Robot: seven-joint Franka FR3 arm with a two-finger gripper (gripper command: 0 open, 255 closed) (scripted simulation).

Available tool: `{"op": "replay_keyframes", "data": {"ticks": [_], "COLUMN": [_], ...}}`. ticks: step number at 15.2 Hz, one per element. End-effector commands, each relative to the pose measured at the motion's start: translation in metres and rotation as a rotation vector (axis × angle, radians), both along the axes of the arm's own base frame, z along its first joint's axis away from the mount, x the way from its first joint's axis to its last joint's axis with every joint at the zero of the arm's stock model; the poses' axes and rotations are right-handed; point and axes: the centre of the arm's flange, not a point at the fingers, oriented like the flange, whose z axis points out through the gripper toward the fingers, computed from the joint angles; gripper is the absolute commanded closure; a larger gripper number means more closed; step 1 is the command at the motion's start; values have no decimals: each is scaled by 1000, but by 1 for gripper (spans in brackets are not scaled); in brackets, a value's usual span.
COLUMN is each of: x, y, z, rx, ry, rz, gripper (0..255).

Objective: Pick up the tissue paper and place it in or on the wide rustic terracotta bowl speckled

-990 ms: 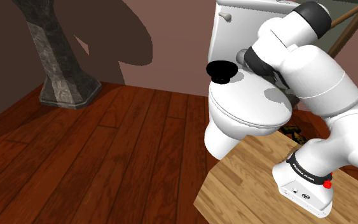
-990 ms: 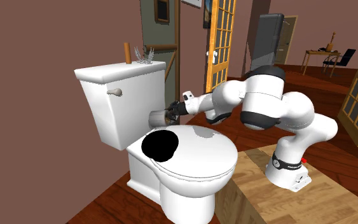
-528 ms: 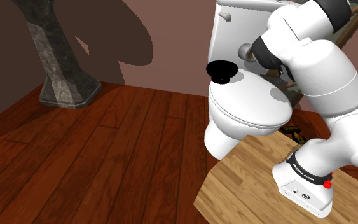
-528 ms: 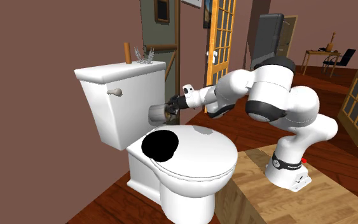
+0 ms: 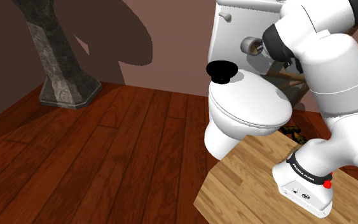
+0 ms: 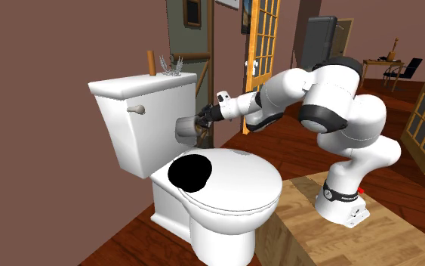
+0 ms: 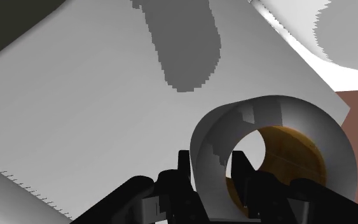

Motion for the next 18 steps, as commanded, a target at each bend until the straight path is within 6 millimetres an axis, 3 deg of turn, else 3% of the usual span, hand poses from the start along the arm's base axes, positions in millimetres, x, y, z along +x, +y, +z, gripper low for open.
{"op": "replay_keyframes", "data": {"ticks": [1,7,18], "x": [0,0,20], "y": [1,1,143], "z": [12,43,63], "rx": [0,0,0], "ry": [0,0,0], "rz": [0,0,0], "gripper": [255,255,255]}}
